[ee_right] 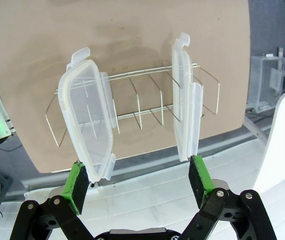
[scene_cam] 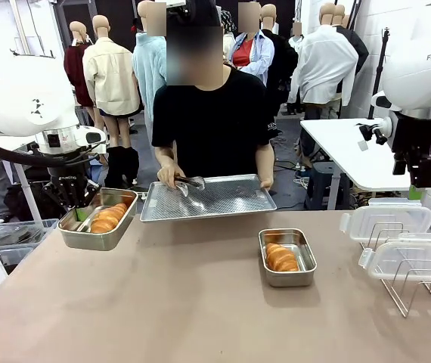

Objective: Place the bread in airtight containers.
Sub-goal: Once an object is inside an Airtight Container , place the container in the center of the table.

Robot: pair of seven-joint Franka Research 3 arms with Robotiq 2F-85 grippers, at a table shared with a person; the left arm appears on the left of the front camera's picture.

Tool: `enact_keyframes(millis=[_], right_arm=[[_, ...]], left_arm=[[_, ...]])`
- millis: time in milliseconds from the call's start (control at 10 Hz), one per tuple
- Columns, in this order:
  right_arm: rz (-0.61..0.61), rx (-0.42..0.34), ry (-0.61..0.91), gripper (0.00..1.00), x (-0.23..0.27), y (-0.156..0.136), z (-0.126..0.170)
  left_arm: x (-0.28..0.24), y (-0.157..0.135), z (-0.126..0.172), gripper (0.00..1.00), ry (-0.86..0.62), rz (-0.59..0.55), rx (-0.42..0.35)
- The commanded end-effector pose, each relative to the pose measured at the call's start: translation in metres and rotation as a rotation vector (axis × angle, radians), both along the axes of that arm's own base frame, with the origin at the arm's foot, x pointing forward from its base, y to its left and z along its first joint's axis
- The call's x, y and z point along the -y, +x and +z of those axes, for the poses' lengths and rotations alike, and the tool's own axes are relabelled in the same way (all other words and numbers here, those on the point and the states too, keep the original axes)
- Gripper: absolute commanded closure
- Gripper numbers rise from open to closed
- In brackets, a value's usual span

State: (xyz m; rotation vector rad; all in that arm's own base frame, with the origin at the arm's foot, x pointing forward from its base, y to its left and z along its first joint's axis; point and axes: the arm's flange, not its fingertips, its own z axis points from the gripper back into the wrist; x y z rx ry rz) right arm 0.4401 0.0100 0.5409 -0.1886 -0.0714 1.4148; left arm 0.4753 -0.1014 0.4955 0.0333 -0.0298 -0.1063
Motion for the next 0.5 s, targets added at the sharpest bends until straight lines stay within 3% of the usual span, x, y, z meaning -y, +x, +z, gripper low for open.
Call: enact_keyframes(millis=[0, 200, 300, 400], right_arm=[[-0.01, 0.012, 0.002, 0.0, 0.0, 0.001, 0.0], [-0.01, 0.012, 0.002, 0.0, 0.0, 0.001, 0.0], [-0.01, 0.012, 0.002, 0.0, 0.0, 0.001, 0.0], [-0.01, 0.012, 0.002, 0.0, 0.0, 0.001, 0.0]], left_arm=[[-0.002, 0.001, 0.003, 1.0, -0.003, -0.016, 0.016], [0.0, 0.0, 0.0, 1.0, 0.0, 0.0, 0.0], [-0.003, 0.006, -0.015, 1.0, -0.036, -0.009, 0.01], [-0.005, 0.013, -0.034, 1.0, -0.045, -0.01, -0.037]])
